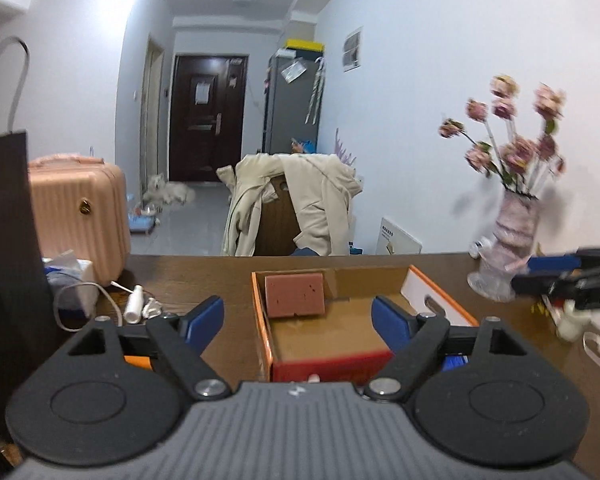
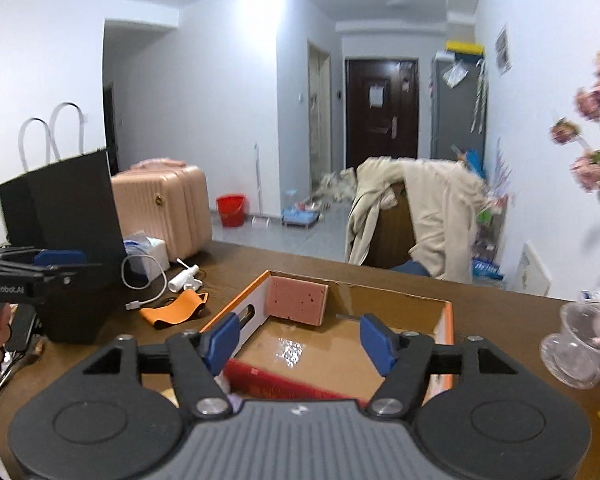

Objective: Organize soft objects
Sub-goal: 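Move both grippers back over the pile of soft items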

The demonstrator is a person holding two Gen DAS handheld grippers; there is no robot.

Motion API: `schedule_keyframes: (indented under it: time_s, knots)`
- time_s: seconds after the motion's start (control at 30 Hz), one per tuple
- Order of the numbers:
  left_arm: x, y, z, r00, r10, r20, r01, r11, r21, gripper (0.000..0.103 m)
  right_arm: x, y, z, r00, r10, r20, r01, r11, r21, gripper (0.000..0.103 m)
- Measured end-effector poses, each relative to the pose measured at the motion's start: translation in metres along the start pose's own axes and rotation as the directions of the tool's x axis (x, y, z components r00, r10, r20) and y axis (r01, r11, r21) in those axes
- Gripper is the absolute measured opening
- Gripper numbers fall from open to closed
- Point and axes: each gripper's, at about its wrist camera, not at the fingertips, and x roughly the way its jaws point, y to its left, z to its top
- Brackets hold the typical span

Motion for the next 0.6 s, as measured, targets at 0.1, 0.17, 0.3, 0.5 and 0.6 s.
schedule_keyframes:
  time_s: [0.1, 0.17, 0.3, 0.5, 0.6]
  knots:
    - [-0.035, -0.018, -0.028, 0.999, 0.006, 0.049, -0.009, 0.998, 0.056, 0.090, -0.042, 0.008, -0.030, 0.997, -0.034, 0.066, 0.034, 0.999, 0.009, 0.075]
    - [-0.057, -0.031, -0.049, 0.996, 0.010, 0.084, -0.017, 0.997, 0.079, 0.096, -0.065, 0.015, -0.052, 0.994, -0.068, 0.091, 0.068, 0.998, 0.005, 0.078]
    - [-0.102, -0.050, -0.098, 0.988, 0.016, 0.151, -0.030, 0.996, 0.085, 0.103, -0.107, 0.028, -0.102, 0.982, -0.127, 0.138, 0.129, 0.992, -0.003, 0.087]
    - [-0.126, -0.064, -0.141, 0.986, -0.008, 0.168, -0.010, 0.994, 0.109, 0.103, -0.125, 0.033, -0.165, 0.979, -0.172, 0.106, 0.162, 0.982, 0.092, 0.093]
    - [-0.116, -0.064, -0.138, 0.986, 0.019, 0.163, -0.036, 0.994, 0.103, 0.103, -0.108, 0.037, -0.167, 0.976, -0.203, 0.077, 0.198, 0.978, 0.068, 0.092]
